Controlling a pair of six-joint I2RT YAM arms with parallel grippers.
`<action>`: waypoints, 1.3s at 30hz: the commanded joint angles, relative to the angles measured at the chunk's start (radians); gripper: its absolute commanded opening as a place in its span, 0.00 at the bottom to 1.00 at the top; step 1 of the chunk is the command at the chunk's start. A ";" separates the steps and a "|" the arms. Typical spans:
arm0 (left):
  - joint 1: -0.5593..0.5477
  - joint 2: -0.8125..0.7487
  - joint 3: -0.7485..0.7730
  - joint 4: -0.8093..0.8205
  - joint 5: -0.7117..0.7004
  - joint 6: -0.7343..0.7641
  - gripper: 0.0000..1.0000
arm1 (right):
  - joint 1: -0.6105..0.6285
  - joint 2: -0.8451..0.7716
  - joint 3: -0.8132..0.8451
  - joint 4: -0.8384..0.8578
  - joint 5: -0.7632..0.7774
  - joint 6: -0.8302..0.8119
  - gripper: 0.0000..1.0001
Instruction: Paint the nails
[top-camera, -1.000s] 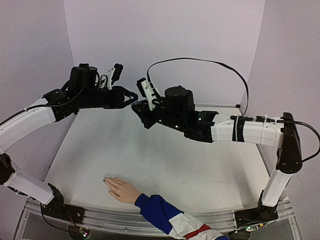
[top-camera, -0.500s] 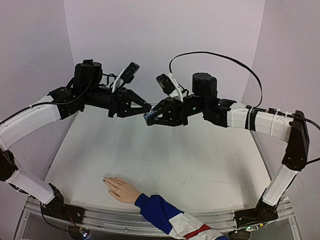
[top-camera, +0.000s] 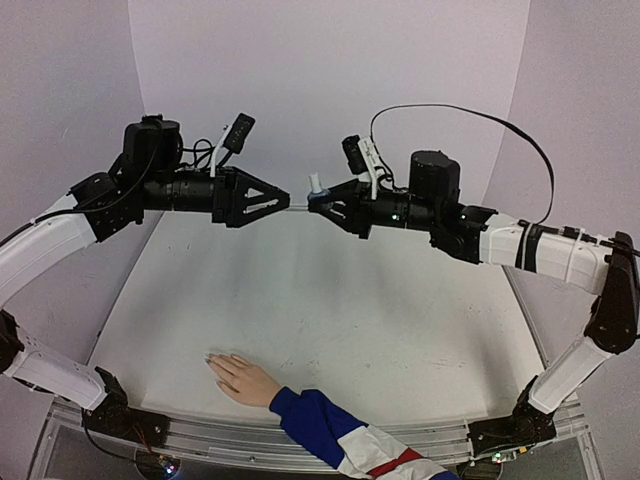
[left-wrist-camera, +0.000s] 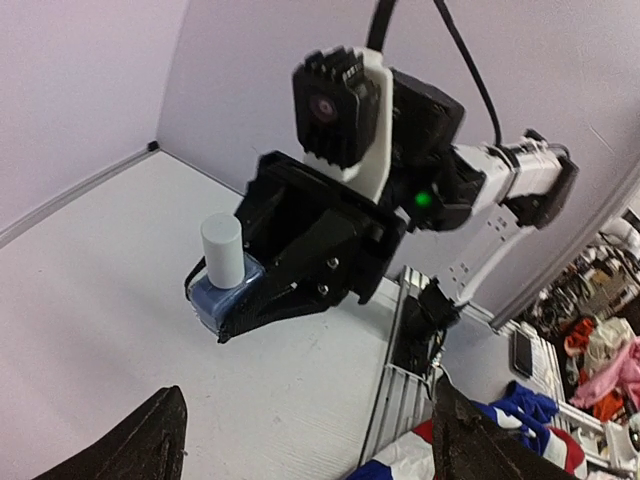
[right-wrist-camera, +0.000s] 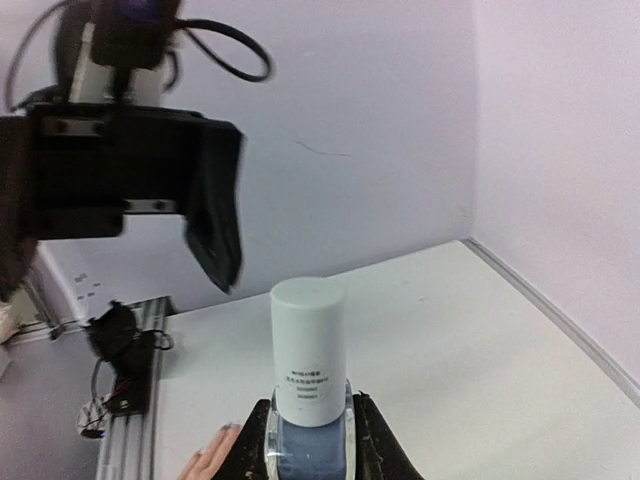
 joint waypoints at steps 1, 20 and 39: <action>0.007 -0.032 0.004 0.007 -0.296 -0.159 0.76 | 0.090 -0.020 -0.003 0.047 0.419 -0.063 0.00; 0.008 0.029 -0.016 0.058 -0.286 -0.264 0.48 | 0.285 0.139 0.144 0.061 0.734 -0.146 0.00; 0.007 0.092 0.029 0.065 -0.078 -0.132 0.00 | 0.261 0.127 0.167 0.058 0.455 -0.158 0.00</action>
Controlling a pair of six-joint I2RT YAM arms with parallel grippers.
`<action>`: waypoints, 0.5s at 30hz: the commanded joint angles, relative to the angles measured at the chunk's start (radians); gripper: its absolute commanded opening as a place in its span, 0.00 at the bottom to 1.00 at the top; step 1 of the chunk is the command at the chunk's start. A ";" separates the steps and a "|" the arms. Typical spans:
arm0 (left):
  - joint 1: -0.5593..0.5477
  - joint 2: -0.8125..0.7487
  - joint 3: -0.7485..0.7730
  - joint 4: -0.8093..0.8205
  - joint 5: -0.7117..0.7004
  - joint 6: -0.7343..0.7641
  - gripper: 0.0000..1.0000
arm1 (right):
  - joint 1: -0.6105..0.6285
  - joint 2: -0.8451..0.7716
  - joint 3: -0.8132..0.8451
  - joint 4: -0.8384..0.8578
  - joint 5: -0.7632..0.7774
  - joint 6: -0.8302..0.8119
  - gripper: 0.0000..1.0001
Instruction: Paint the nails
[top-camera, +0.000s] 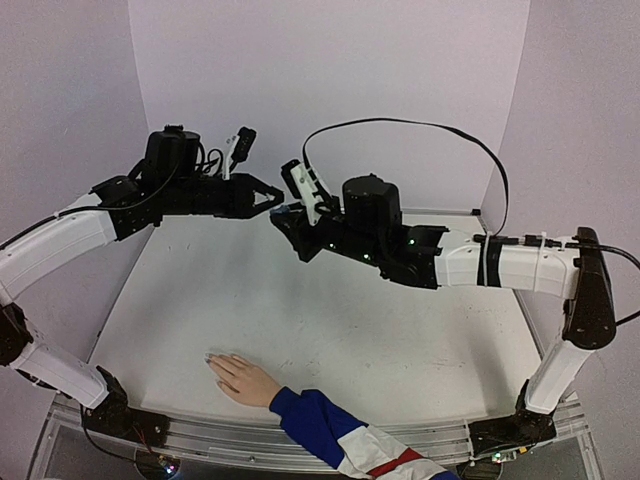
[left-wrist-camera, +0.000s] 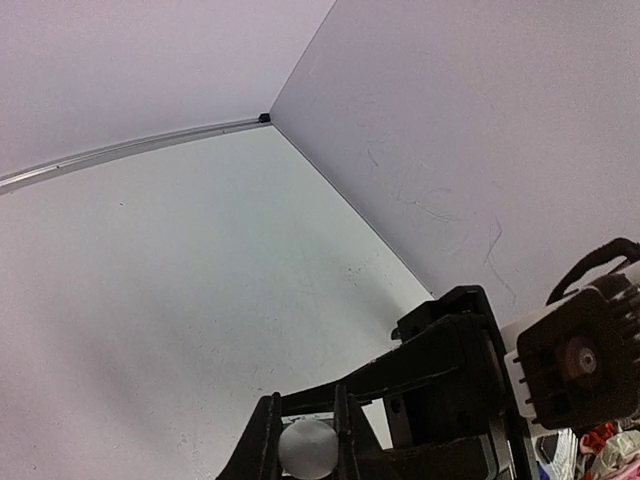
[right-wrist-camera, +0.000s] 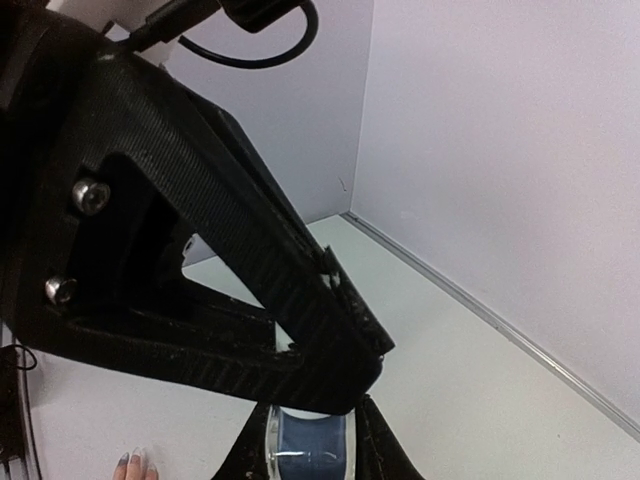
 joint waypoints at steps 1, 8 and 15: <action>-0.010 0.025 0.058 0.057 0.286 0.099 0.00 | -0.036 -0.052 0.039 0.090 -0.366 -0.014 0.00; -0.043 0.028 0.077 0.073 0.938 0.340 0.00 | -0.183 -0.071 0.084 0.102 -1.491 0.144 0.00; -0.043 0.028 0.098 0.073 1.007 0.364 0.00 | -0.192 -0.087 0.041 0.101 -1.520 0.158 0.00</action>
